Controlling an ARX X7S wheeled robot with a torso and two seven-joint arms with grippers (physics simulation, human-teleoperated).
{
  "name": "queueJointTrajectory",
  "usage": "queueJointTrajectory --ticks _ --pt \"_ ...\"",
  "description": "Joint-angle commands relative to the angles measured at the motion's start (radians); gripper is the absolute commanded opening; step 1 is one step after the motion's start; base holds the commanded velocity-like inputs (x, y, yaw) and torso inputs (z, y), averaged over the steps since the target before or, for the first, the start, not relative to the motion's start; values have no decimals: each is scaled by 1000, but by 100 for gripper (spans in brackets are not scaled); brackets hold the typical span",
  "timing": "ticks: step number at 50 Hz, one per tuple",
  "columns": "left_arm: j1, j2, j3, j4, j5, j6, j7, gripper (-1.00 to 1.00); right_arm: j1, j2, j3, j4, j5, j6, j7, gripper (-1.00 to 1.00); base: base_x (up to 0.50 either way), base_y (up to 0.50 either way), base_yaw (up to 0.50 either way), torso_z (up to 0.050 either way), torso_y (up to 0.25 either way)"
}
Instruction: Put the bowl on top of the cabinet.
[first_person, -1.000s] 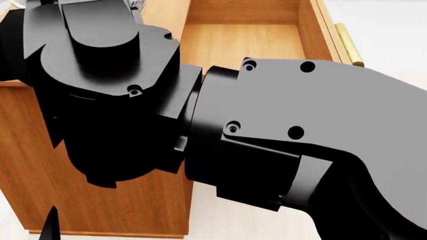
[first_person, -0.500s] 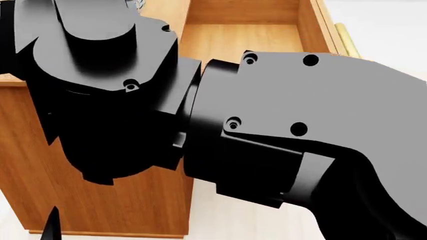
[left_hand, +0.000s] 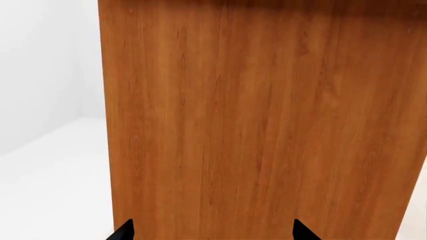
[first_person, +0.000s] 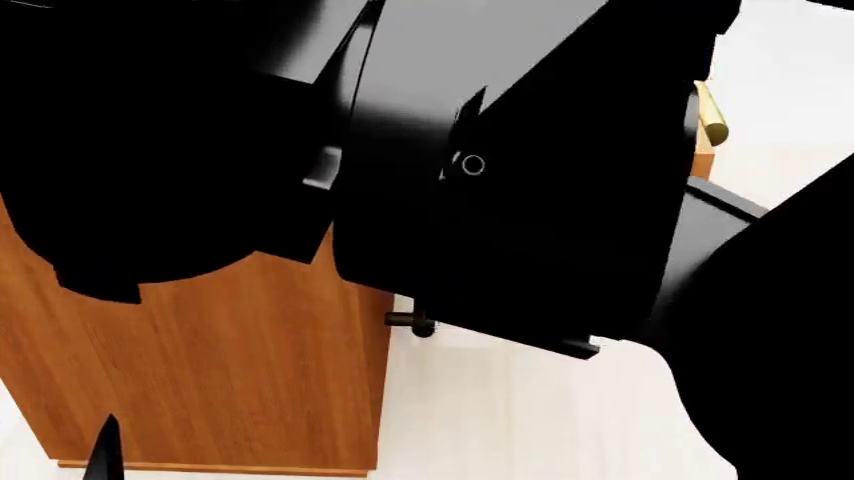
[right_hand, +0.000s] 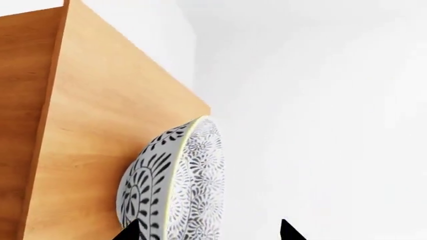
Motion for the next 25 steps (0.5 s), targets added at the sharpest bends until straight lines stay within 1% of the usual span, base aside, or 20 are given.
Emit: queueJointTrajectory --ticks 1,9,14,22,25 --pt "2 -4 -2 5 -5 3 -3 100 66 0 -5 1 6 25 -14 100 0 0 0 0 0" --pt "4 -6 -4 8 -9 3 -7 100 98 4 -8 -7 -19 55 -46 100 0 0 0 0 0" --pt "0 -6 2 6 -10 1 -7 100 111 36 6 -43 -19 67 -49 100 0 0 0 0 0" --pt "-4 -7 -1 -4 -13 3 -8 100 138 135 52 -88 -21 96 -44 100 0 0 0 0 0" --pt "-6 -8 -5 -3 -17 1 -11 100 151 192 75 -115 -21 121 -43 100 0 0 0 0 0"
